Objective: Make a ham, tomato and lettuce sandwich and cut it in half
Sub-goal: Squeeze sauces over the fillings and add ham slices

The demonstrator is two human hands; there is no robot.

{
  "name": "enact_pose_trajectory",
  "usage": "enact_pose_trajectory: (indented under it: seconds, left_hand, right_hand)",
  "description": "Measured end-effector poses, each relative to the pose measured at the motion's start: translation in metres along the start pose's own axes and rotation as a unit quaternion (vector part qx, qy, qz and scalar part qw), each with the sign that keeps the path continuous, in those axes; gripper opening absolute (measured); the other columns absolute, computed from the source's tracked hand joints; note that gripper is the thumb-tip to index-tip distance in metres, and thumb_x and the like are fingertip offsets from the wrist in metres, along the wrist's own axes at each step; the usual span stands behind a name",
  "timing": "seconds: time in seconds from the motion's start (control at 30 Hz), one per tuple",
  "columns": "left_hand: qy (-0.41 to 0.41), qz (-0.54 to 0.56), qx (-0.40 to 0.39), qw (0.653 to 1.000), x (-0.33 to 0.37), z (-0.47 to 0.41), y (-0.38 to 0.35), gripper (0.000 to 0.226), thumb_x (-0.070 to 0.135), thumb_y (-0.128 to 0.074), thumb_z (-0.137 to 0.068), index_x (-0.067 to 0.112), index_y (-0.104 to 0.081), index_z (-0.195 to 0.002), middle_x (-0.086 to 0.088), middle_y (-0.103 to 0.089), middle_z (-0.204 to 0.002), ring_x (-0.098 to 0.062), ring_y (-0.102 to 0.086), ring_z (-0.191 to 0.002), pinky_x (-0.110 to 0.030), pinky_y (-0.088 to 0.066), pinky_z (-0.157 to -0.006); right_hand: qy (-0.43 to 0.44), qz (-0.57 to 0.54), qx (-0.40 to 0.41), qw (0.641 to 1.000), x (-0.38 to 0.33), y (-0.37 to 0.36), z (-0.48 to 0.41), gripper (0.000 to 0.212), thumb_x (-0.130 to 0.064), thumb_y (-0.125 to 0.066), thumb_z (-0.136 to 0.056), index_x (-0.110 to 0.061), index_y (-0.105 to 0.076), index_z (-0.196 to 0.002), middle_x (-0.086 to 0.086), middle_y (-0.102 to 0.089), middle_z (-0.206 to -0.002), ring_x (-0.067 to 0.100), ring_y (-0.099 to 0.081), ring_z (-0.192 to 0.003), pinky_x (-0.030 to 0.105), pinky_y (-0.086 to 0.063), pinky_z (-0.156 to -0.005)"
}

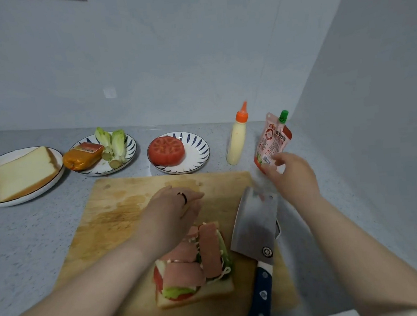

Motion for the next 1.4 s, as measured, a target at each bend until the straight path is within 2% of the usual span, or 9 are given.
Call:
enact_pose_trajectory:
  seconds: [0.17,0.33,0.67,0.8,0.93,1.03,1.17,1.3,1.4]
  left_hand:
    - [0.023,0.004,-0.011,1.0,0.005,-0.03,-0.015,0.03,0.031,-0.05,-0.09,0.024,-0.06,-0.117,0.004,-0.06,-0.122,-0.015,-0.047,-0.116,-0.015,-0.026,-0.086]
    - [0.05,0.018,0.012,0.998,0.001,-0.05,-0.021,0.028,0.032,-0.053,-0.088,0.025,-0.062,-0.114,0.007,-0.062,-0.118,-0.01,-0.052,-0.111,-0.01,-0.028,-0.077]
    - [0.055,0.055,0.025,0.997,0.023,-0.076,-0.031,0.06,0.039,-0.06,-0.08,0.03,-0.038,-0.135,0.013,-0.046,-0.136,-0.007,-0.04,-0.125,-0.007,-0.019,-0.088]
    - [0.029,0.098,0.028,0.994,0.066,-0.086,-0.034,0.093,0.052,-0.068,-0.063,0.025,-0.024,-0.141,0.008,-0.04,-0.14,-0.009,-0.037,-0.121,-0.018,-0.021,-0.093]
    - [0.02,0.122,0.101,0.987,0.084,-0.082,-0.018,0.058,0.031,-0.065,-0.074,0.025,-0.041,-0.126,0.003,-0.061,-0.111,-0.013,-0.056,-0.098,-0.02,-0.039,-0.081]
    - [0.037,0.121,0.189,0.974,0.073,-0.068,0.007,0.031,0.012,-0.046,-0.078,0.008,-0.061,-0.105,-0.013,-0.067,-0.085,-0.028,-0.055,-0.071,-0.023,-0.024,-0.054]
    - [0.08,0.146,0.181,0.969,0.051,-0.058,0.022,0.023,0.012,-0.044,-0.085,-0.003,-0.06,-0.079,-0.023,-0.062,-0.071,-0.038,-0.054,-0.068,-0.035,-0.031,-0.056]
    - [0.043,0.123,0.176,0.976,0.046,-0.049,0.038,0.02,0.017,-0.052,-0.089,0.013,-0.068,-0.101,-0.012,-0.07,-0.077,-0.03,-0.06,-0.074,-0.03,-0.04,-0.063]
    - [0.041,0.119,0.165,0.978,0.035,-0.044,0.05,0.022,0.021,-0.053,-0.09,0.017,-0.068,-0.105,-0.002,-0.07,-0.077,-0.02,-0.06,-0.073,-0.019,-0.034,-0.055]
  right_hand:
    - [-0.092,-0.027,0.038,0.995,0.032,0.015,-0.07,0.042,-0.035,-0.057,-0.086,-0.002,-0.047,-0.109,0.016,-0.058,-0.108,0.029,-0.054,-0.089,0.033,-0.038,-0.066]
    - [-0.146,0.038,-0.038,0.988,0.049,-0.004,-0.108,0.038,-0.042,-0.043,-0.091,-0.007,-0.054,-0.099,0.011,-0.057,-0.09,0.028,-0.052,-0.079,0.031,-0.037,-0.064]
    - [0.006,-0.018,0.058,0.998,0.003,0.041,-0.097,0.047,-0.019,-0.045,-0.089,-0.014,-0.029,-0.045,0.0,-0.03,-0.045,0.015,-0.025,-0.042,0.025,-0.015,-0.044]
    - [0.039,-0.078,0.02,0.996,-0.037,0.057,-0.063,0.042,-0.021,-0.049,-0.087,-0.013,-0.043,-0.046,0.011,-0.054,-0.054,0.017,-0.037,-0.045,0.024,-0.03,-0.045]
    - [0.092,-0.086,-0.058,0.99,-0.081,0.042,-0.023,0.037,-0.026,-0.047,-0.087,-0.011,-0.055,-0.054,0.009,-0.06,-0.063,0.021,-0.051,-0.06,0.029,-0.043,-0.062]
    - [0.149,-0.109,-0.081,0.979,-0.109,0.032,0.001,0.035,-0.021,-0.048,-0.084,-0.003,-0.057,-0.055,0.006,-0.051,-0.056,0.015,-0.042,-0.054,0.018,-0.032,-0.051]
    - [0.184,-0.105,-0.104,0.972,-0.132,0.031,0.009,0.055,-0.04,-0.05,-0.086,-0.014,-0.032,-0.042,-0.001,-0.033,-0.039,0.01,-0.033,-0.042,0.018,-0.025,-0.041]
    - [0.168,0.033,-0.009,0.985,-0.144,0.061,-0.01,0.061,-0.064,-0.039,-0.082,-0.014,-0.031,-0.048,-0.004,-0.037,-0.044,0.012,-0.035,-0.045,0.023,-0.021,-0.044]
    - [0.18,0.139,-0.065,0.972,-0.157,0.048,-0.014,0.059,-0.061,-0.038,-0.085,-0.014,-0.032,-0.05,-0.001,-0.037,-0.051,0.014,-0.035,-0.047,0.023,-0.019,-0.046]
Point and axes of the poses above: each hand's wrist, its own z-axis away from the middle knuckle, its own y-axis out of the back of the hand, x = y × z, the point moved 9 cm from there along -z, towards the middle knuckle
